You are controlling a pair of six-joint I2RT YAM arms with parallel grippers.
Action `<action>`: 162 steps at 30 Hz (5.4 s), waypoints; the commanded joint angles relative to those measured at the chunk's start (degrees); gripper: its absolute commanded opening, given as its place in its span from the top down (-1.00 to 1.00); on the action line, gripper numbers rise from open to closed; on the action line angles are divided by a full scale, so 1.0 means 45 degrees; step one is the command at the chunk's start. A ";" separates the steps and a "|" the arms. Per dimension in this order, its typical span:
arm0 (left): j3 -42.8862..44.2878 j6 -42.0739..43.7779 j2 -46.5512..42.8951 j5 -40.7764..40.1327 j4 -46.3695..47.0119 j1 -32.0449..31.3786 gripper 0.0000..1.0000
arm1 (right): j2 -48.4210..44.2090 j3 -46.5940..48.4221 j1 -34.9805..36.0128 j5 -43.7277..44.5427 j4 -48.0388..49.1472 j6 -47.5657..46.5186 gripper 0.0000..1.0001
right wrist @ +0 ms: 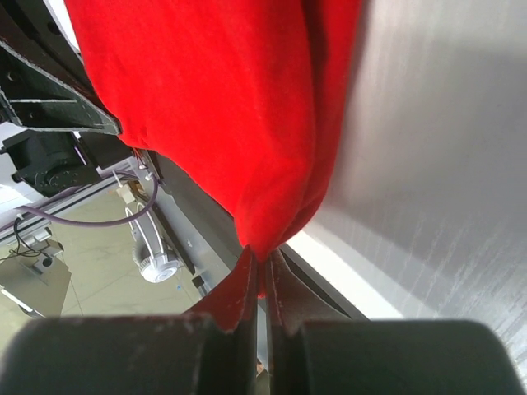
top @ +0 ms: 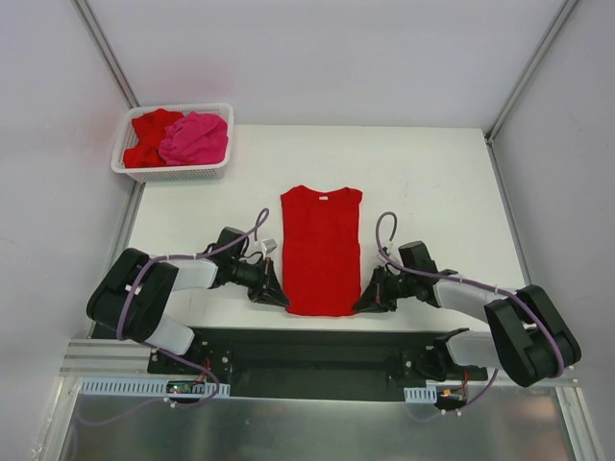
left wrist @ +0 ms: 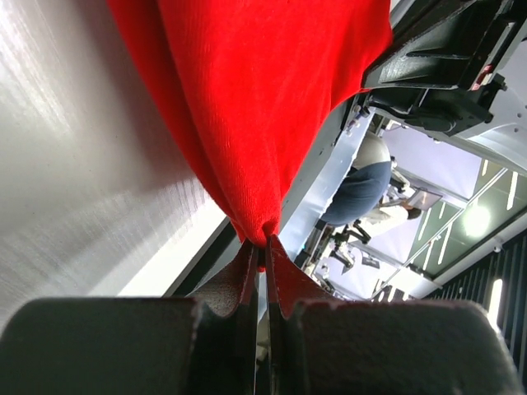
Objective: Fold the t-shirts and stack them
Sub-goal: Fold the long partially folded tshirt into a neat square
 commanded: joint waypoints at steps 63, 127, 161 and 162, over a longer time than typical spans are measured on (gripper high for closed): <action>0.5129 0.2068 -0.3432 -0.1673 -0.5660 -0.0152 1.00 | -0.2815 0.5782 0.0109 0.3474 -0.5985 -0.3045 0.99; 0.4835 0.2222 -0.5074 -0.2707 -0.6929 -0.1030 1.00 | -0.3523 0.6618 0.1711 0.4938 -0.7137 -0.3298 0.99; 0.8116 0.5329 -0.2750 -0.5403 -0.8999 -0.0386 1.00 | -0.0766 0.9316 0.0500 0.5994 -0.7489 -0.4861 0.99; 0.8272 0.5388 -0.2710 -0.5423 -0.9077 -0.0328 1.00 | -0.0766 0.9336 0.0520 0.6013 -0.7489 -0.4861 0.99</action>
